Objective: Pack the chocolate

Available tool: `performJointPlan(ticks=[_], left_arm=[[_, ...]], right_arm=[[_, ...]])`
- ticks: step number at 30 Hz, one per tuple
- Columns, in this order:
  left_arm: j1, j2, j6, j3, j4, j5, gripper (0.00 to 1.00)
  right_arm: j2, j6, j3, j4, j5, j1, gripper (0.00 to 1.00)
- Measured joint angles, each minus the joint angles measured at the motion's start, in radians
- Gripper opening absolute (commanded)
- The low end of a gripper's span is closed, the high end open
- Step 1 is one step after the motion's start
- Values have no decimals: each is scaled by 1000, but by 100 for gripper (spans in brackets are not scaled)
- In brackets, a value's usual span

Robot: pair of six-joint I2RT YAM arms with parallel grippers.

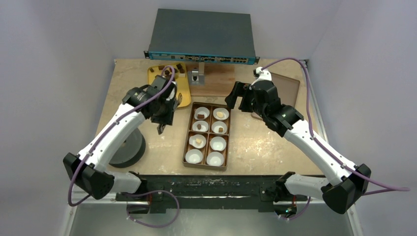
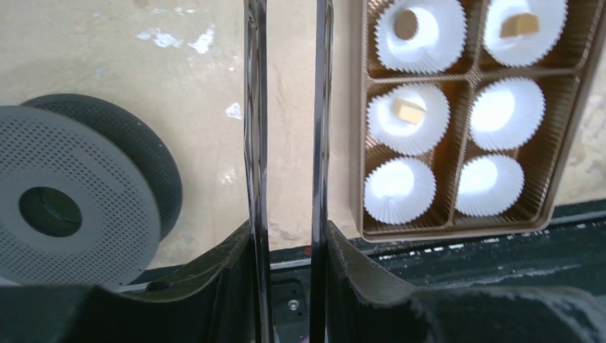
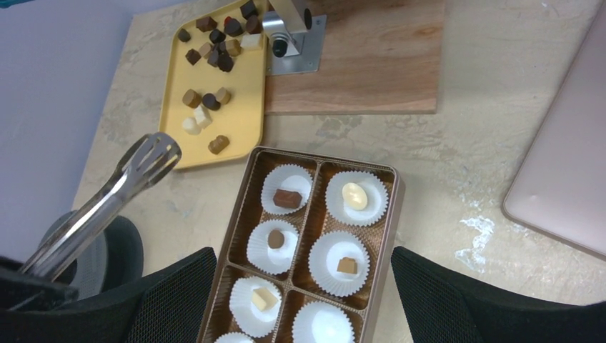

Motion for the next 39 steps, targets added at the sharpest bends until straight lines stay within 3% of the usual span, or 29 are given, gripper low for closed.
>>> performJointPlan(ticks=[17,39], left_arm=[[270,275,77,66,89,-28,34],[396,524,116,316,100,-7,37]], right_arm=[[0,-8,0,0,-24,0,89],[0,-8,0,-1,-23,0,89]])
